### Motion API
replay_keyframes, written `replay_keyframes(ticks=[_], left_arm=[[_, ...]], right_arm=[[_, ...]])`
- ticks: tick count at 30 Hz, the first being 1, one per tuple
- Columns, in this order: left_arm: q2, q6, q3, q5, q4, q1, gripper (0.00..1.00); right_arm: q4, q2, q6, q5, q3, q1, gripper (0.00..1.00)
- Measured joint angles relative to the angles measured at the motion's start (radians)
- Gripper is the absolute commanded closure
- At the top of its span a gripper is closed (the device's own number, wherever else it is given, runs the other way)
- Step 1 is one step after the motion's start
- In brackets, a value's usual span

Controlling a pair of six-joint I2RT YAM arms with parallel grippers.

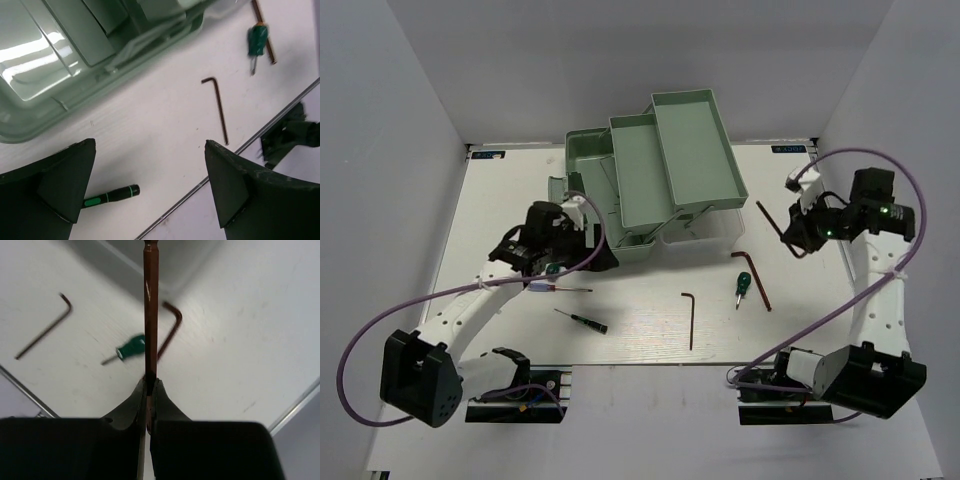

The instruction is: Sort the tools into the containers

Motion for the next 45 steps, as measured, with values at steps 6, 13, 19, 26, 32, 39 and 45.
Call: replay_keyframes(ticks=[6,13,19,26,32,39,45], left_arm=[[0.011,0.032,0.002,-0.13,-0.064,-0.155,0.0],[0.012,-0.008,0.0,-0.248,-0.063,-0.275,0.0],[-0.071,-0.101,-0.099,-0.353,-0.054,-0.304,0.0],[-0.277,-0.227,-0.215,-0.387,-0.01,-0.303,0.0],[-0.193,-0.252,-0.225,-0.377,0.006,-0.304,0.13],[0.027,-0.175,-0.069,-0.327,0.031,-0.315,0.48],[0.234,-0.135,0.074,-0.29,0.085,-0.367,0.33]], right_arm=[[-0.19,0.121,-0.068,-0.254,0.439,0.132,1.0],[-0.082,0.274,0.255,-0.338,0.595,0.507,1.0],[0.142,0.643,0.639,-0.241,0.883,0.757,1.0],[0.364,0.916,0.909,-0.058,0.982,0.913,1.0],[0.494,1.003,1.027,0.064,0.982,0.968,1.0],[0.537,1.049,1.062,0.19,0.982,0.967,0.58],[0.498,1.035,0.972,0.176,0.982,0.954,0.54]])
